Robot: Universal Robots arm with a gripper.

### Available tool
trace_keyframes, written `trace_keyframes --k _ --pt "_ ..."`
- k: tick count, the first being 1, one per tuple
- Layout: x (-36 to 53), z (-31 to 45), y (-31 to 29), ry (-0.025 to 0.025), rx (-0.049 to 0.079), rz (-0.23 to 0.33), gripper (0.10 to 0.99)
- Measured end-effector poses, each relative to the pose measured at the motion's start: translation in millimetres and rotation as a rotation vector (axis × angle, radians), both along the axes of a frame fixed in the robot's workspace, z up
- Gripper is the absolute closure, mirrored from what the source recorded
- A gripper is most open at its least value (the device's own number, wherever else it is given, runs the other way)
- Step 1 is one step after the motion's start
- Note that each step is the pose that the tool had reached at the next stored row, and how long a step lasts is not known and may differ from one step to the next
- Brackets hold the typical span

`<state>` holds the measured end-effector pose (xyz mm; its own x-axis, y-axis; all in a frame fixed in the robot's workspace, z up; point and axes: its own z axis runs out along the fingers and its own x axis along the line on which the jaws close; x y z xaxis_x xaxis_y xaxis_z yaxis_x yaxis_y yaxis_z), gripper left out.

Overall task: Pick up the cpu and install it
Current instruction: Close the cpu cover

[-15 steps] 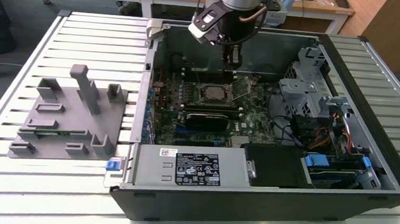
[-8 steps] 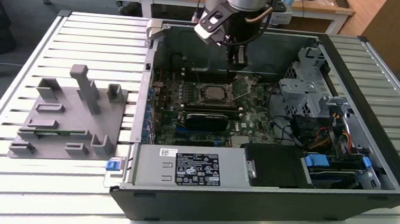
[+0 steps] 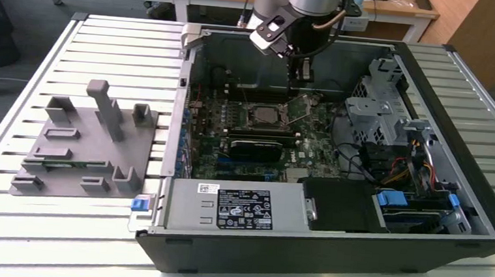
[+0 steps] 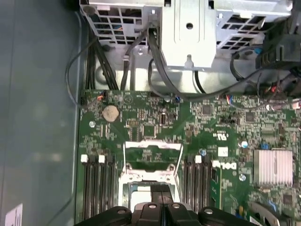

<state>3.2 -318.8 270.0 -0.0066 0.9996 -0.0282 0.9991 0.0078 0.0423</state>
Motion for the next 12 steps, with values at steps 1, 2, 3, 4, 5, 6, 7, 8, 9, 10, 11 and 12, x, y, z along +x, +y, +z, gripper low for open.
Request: trace_keyframes --k 1,2,3,4,5,6,7,8,9,10,11,12 --pt "1.6 -0.5 0.4 0.0001 0.0 0.0 0.98" --pt "3.3 -1.2 0.9 0.0003 -0.001 0.001 0.98" --pt "4.8 -1.7 1.4 0.0004 -0.001 0.001 0.98" --pt "6.3 -2.2 1.8 0.0005 -0.001 0.001 0.98" --pt "7.9 -2.7 2.3 0.0006 -0.001 0.002 0.98" --pt "9.7 -3.1 2.8 0.0007 -0.001 0.002 0.98" --pt "11.6 -3.4 3.3 0.001 -0.001 0.002 0.98" --pt "13.6 -3.7 3.7 0.0014 -0.001 0.002 0.98" --pt "15.8 -3.8 3.8 0.0023 -0.001 0.002 0.98" --pt "17.7 -3.8 3.8 0.0035 -0.002 0.002 0.98" --pt "19.1 -3.7 3.8 0.0045 -0.002 0.002 0.98" --pt "20.4 -3.8 3.9 0.0051 -0.002 0.002 0.98"
